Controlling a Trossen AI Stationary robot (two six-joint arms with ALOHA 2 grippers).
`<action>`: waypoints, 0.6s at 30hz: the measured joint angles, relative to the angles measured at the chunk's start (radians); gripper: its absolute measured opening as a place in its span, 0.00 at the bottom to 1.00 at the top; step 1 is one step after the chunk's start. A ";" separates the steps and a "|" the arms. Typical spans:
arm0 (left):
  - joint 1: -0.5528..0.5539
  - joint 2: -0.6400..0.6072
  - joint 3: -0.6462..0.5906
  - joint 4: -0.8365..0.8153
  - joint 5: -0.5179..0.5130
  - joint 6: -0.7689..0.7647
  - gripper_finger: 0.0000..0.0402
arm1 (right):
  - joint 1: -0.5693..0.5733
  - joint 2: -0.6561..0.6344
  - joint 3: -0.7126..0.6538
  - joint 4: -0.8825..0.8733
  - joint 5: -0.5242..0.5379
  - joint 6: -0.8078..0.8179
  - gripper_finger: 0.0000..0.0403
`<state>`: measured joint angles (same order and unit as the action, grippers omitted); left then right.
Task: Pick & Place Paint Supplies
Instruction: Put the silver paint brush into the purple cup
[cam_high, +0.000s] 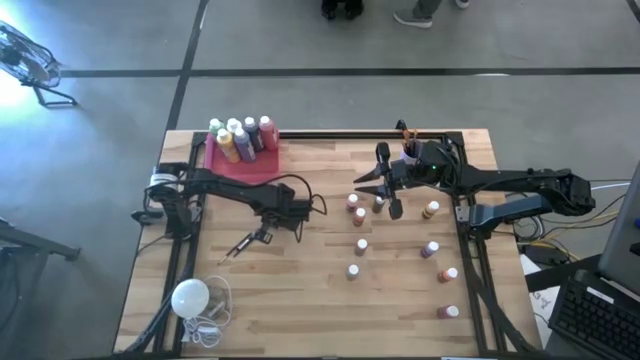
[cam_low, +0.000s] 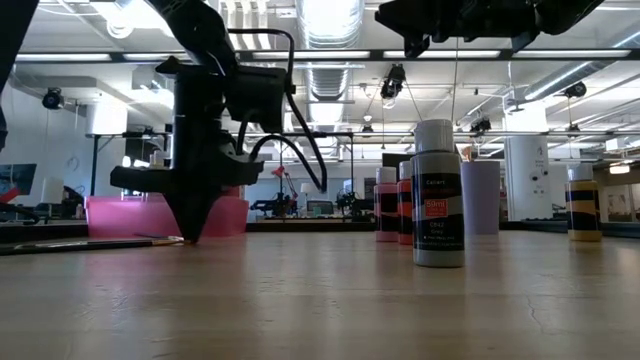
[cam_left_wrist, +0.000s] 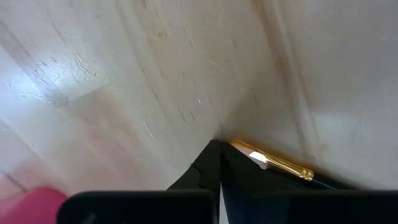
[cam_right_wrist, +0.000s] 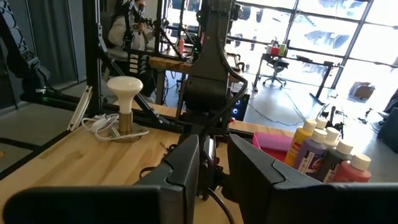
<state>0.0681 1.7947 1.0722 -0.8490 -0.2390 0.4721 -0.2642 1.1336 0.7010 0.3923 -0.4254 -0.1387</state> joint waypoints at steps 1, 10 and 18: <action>0.000 0.001 0.005 -0.005 -0.001 0.000 0.01 | 0.000 0.000 0.000 0.000 0.000 0.000 0.22; 0.002 0.003 0.073 -0.054 -0.013 -0.010 0.00 | 0.000 0.000 0.000 -0.023 0.000 0.000 0.26; 0.001 -0.003 0.141 -0.095 0.007 -0.068 0.00 | 0.000 0.000 0.000 -0.023 0.000 0.003 0.25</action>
<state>0.0692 1.7913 1.2134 -0.9439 -0.2322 0.4036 -0.2642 1.1336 0.7010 0.3698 -0.4255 -0.1352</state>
